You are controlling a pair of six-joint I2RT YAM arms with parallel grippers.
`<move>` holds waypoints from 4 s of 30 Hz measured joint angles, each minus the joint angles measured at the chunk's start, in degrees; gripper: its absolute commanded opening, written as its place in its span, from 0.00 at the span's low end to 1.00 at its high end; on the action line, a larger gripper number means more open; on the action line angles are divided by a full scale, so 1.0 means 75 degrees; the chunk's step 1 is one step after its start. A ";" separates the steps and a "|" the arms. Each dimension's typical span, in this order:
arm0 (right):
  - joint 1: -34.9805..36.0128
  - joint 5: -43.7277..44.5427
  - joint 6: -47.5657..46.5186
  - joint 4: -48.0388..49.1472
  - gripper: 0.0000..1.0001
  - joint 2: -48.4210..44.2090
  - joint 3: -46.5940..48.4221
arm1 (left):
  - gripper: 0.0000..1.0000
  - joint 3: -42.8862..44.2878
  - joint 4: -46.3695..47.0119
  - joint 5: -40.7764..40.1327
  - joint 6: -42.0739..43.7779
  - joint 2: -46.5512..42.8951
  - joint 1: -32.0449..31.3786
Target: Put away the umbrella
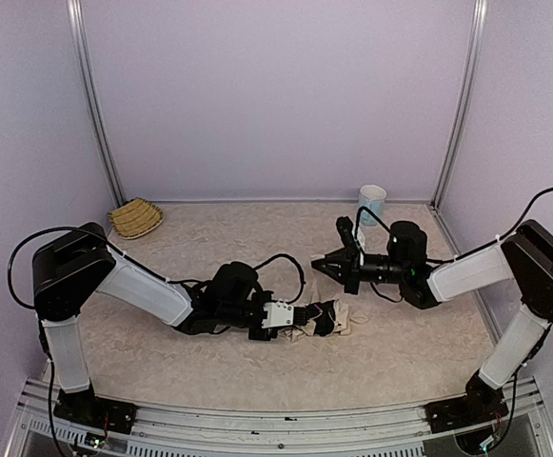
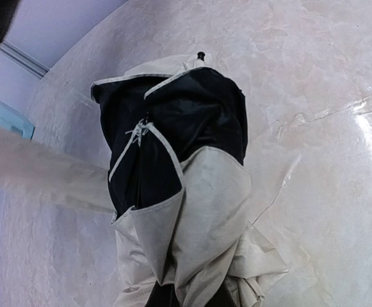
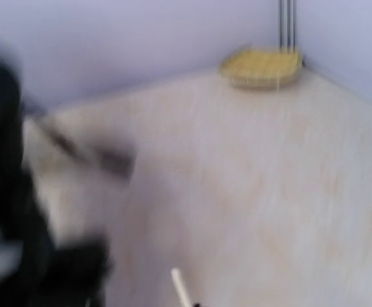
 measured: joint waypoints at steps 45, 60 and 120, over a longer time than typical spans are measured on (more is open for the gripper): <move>0.0597 0.0889 0.2072 -0.2084 0.00 0.3474 0.4753 | 0.00 0.1460 -0.1495 0.0761 -0.0723 0.0560 0.0411; 0.0609 0.0522 0.4491 0.1355 0.00 0.1612 0.1463 | 0.00 0.1478 -0.0772 0.2203 -0.2856 0.0982 0.1259; 0.1061 -0.0064 -0.0935 0.1227 0.00 0.3095 -0.0399 | 0.33 0.3835 -0.4637 0.1967 -0.2148 0.1536 0.1131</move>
